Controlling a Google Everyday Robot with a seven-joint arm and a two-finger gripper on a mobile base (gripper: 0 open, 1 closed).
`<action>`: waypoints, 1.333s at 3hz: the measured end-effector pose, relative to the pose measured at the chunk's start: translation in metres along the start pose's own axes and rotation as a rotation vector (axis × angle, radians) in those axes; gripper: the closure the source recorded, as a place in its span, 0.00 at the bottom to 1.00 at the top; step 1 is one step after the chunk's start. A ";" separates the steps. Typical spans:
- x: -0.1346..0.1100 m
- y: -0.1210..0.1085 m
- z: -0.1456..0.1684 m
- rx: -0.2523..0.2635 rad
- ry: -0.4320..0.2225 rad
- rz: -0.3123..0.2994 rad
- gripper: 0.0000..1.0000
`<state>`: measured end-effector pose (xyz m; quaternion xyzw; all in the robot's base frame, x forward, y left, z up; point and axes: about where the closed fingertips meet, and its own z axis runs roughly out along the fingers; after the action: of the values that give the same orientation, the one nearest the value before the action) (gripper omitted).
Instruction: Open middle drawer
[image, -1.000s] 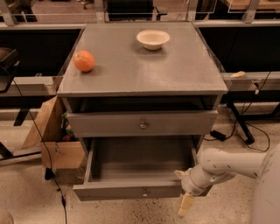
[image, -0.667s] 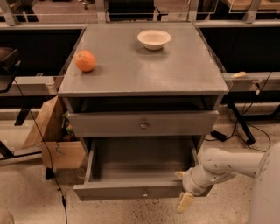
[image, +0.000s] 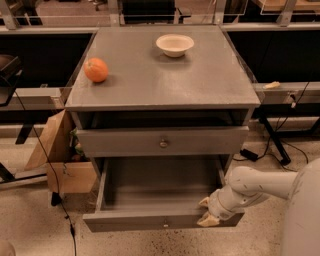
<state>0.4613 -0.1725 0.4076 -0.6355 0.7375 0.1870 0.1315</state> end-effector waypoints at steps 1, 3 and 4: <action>-0.001 -0.003 -0.001 -0.001 0.000 0.000 0.86; 0.001 -0.001 -0.002 -0.011 0.000 0.006 1.00; 0.005 0.010 -0.002 -0.024 0.000 0.002 1.00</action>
Offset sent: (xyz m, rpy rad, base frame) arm -0.0557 -0.0366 -0.0230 0.0098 0.1001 -0.0327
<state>0.4510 -0.1764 0.4079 -0.6362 0.7360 0.1960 0.1235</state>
